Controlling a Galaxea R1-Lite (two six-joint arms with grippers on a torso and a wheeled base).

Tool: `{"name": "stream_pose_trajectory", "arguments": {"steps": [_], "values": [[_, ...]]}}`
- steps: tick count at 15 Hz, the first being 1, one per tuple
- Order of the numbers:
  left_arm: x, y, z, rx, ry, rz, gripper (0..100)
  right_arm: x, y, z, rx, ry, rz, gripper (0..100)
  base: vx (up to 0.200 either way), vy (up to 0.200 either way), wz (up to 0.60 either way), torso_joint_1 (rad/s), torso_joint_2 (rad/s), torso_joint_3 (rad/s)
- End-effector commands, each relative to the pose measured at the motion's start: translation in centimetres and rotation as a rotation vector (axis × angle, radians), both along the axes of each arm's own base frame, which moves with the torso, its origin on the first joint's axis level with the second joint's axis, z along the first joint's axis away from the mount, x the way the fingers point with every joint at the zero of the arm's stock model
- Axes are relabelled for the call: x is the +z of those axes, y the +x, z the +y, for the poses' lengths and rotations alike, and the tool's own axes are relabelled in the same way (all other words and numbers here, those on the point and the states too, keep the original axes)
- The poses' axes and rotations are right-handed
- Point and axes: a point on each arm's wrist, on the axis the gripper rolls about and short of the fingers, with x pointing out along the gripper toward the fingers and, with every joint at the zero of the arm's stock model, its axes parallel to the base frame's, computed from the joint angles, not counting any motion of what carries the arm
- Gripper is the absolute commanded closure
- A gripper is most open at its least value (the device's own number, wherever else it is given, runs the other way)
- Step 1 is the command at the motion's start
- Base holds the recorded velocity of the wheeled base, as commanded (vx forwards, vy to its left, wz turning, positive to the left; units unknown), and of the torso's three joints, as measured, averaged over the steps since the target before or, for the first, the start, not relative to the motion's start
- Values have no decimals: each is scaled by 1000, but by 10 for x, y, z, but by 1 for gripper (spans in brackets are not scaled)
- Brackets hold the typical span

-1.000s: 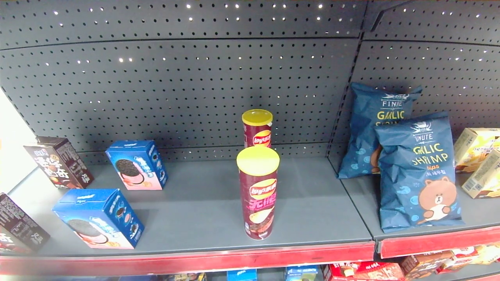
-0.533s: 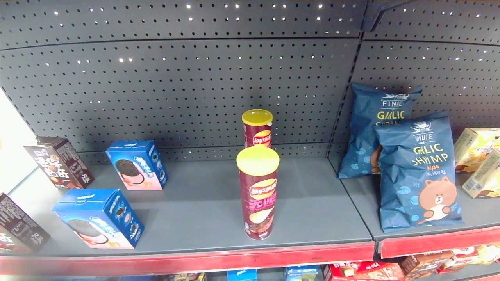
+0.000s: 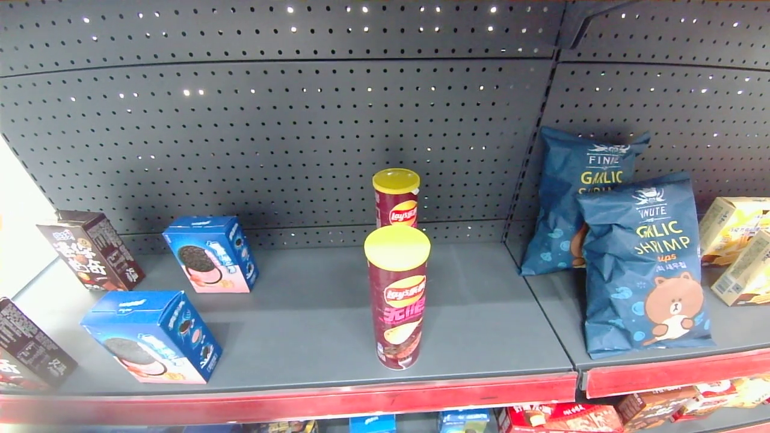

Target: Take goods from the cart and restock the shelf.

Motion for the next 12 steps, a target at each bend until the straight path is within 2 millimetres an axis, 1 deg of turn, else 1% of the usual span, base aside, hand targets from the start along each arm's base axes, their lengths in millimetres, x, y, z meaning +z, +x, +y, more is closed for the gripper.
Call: {"name": "stream_pose_trajectory", "arguments": {"steps": [1,12], "values": [[0,0,0,4,-28,5,0,0,0,0,0,0,2,0,0,0,0,0,0,0],[0,0,0,6,-28,7,0,0,0,0,0,0,2,0,0,0,0,0,0,0]]}}
